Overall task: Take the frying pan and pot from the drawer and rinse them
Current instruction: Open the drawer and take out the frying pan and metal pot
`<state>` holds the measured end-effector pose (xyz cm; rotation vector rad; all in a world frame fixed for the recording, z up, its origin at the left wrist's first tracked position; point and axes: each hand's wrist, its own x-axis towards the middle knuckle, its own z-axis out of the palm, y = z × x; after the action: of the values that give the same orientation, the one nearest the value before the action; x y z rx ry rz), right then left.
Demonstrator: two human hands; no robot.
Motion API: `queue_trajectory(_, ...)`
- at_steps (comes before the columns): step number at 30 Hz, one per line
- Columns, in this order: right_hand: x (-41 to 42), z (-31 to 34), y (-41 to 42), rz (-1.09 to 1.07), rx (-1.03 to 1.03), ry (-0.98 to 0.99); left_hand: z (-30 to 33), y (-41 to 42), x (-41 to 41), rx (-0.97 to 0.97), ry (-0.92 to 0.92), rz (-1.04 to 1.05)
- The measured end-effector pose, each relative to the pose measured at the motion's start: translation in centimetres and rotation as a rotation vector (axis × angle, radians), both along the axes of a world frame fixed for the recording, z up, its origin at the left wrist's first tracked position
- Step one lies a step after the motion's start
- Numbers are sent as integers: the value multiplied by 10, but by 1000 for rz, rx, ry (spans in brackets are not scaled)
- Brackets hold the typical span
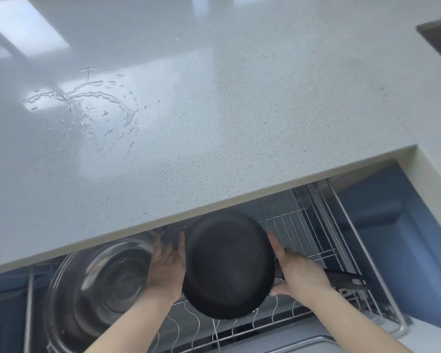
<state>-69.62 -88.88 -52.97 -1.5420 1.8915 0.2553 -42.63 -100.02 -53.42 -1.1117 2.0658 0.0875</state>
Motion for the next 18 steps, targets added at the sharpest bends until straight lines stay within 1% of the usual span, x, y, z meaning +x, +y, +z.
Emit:
queue_trajectory(9,-8,42,-12,44,17,75,9,-12,11,181,249,155)
queue_trajectory(11,-10,58,-16,57,13,80,17,-16,15,231,325,179)
queue_trajectory(15,-18,95,-19,78,-3,90,42,-19,19,278,533,210)
queue_trajectory(18,-25,122,-16,93,9,116,65,-15,17,364,621,263)
